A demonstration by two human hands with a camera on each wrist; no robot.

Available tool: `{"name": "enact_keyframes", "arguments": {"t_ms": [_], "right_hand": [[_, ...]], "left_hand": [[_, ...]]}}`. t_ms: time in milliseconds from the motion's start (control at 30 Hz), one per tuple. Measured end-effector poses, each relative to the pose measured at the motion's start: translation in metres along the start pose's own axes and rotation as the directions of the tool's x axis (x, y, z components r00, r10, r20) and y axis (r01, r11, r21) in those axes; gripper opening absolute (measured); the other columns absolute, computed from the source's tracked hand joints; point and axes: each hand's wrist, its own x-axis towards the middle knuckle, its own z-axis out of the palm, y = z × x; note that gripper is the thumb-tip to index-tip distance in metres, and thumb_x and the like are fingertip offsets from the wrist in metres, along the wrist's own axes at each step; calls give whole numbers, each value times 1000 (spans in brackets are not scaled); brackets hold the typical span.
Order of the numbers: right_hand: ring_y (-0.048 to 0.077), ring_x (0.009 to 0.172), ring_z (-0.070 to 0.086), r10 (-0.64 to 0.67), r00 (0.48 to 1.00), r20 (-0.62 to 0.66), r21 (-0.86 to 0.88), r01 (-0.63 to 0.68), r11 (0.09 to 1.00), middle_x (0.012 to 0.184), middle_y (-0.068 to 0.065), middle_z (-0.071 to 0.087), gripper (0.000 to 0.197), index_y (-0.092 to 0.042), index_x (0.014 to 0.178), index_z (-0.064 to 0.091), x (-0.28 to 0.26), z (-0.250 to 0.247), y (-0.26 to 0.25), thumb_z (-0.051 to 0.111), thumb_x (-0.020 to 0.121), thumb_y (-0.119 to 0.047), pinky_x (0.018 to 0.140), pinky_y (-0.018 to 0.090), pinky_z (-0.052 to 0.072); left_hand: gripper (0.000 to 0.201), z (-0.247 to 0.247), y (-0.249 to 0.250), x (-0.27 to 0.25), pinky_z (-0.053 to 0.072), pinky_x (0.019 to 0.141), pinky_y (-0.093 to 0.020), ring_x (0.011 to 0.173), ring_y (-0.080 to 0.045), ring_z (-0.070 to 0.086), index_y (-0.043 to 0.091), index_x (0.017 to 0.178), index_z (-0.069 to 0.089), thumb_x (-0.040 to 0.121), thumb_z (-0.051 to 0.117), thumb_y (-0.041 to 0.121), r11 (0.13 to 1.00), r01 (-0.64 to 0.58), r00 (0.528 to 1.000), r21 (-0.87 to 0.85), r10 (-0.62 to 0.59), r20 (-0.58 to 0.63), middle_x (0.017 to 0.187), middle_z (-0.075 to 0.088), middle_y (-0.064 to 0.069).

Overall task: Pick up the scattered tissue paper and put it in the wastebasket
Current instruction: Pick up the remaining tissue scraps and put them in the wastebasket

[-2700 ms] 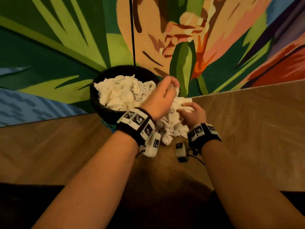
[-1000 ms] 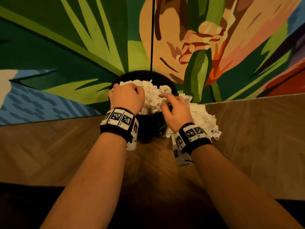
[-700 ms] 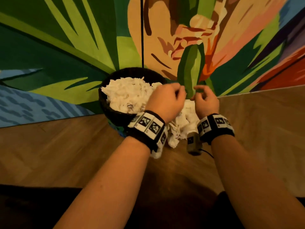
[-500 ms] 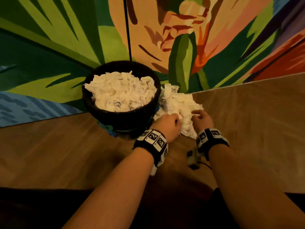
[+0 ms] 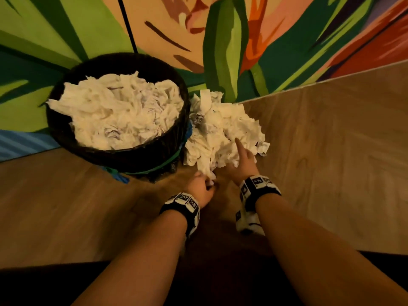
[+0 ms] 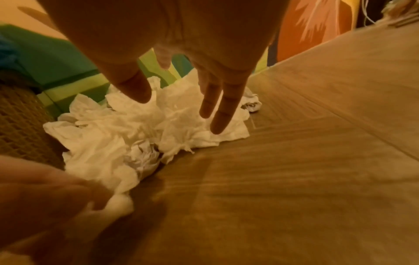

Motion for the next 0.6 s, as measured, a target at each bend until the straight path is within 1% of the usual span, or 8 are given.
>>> {"name": "enact_keyframes", "arguments": {"t_ms": [67, 133, 200, 233, 333, 400, 533, 600], "right_hand": [[31, 135, 40, 15, 998, 55, -108, -9, 994, 163, 4, 8, 79, -53, 149, 8, 7, 0, -7, 58, 91, -35, 106, 41, 38], [30, 133, 43, 23, 998, 51, -169, -14, 986, 161, 2, 18, 68, -39, 152, 23, 10, 2, -7, 56, 93, -36, 109, 40, 40], [25, 120, 56, 43, 999, -21, -65, -44, 997, 146, 4, 48, 49, -26, 141, 50, 7, 6, -4, 59, 93, -34, 102, 36, 46], [21, 109, 62, 66, 996, -68, 7, -65, 998, 128, 2, 63, 37, -25, 127, 63, 5, 8, -2, 62, 92, -34, 95, 32, 50], [6, 83, 66, 127, 988, -93, 161, -111, 981, 82, -14, 70, 3, -32, 84, 73, -6, 10, 4, 73, 85, -29, 79, 22, 52], [3, 77, 64, 157, 985, -75, 256, -134, 957, 85, -12, 70, 13, -35, 85, 69, -10, 10, 8, 74, 85, -23, 76, 24, 55], [24, 89, 64, 278, 961, 15, 416, -259, 872, 105, 4, 66, 29, -19, 123, 65, -16, 16, 9, 57, 95, -12, 87, 40, 55], [32, 100, 62, 320, 947, 37, 409, -307, 859, 113, 15, 66, 26, -10, 117, 68, -19, 19, 9, 53, 96, -17, 95, 46, 52]], "left_hand": [[14, -6, -2, -1, 43, 72, -23, 88, -16, 57, 23, 87, 58, 90, 66, 33, 998, 2, 998, -58, -5, -55, 110, 57, -3], [25, -12, -8, -5, 42, 66, -25, 81, -19, 57, 26, 77, 44, 89, 65, 32, 993, 49, 996, -105, -56, -72, 93, 58, -4], [22, -17, -14, -11, 47, 64, -28, 77, -24, 60, 24, 80, 41, 90, 60, 25, 980, 90, 991, -180, -107, -86, 88, 61, -8], [18, -18, -17, -15, 47, 59, -29, 73, -24, 60, 24, 85, 41, 91, 58, 22, 972, 97, 989, -212, -118, -91, 85, 62, -8], [11, -19, -25, -23, 43, 53, -28, 71, -21, 60, 29, 104, 44, 97, 48, 21, 958, 141, 985, -249, -162, -65, 85, 61, -7], [16, -16, -32, -27, 43, 55, -27, 74, -20, 60, 33, 105, 47, 99, 42, 20, 951, 189, 976, -243, -210, -64, 88, 60, -5], [29, -14, -48, -36, 42, 57, -23, 76, -10, 57, 38, 95, 53, 91, 50, 9, 940, 209, 972, -269, -230, -48, 92, 55, 11], [22, -13, -56, -40, 41, 56, -18, 77, -6, 57, 36, 88, 56, 86, 60, 14, 934, 217, 972, -282, -235, -30, 96, 59, 12]]}}
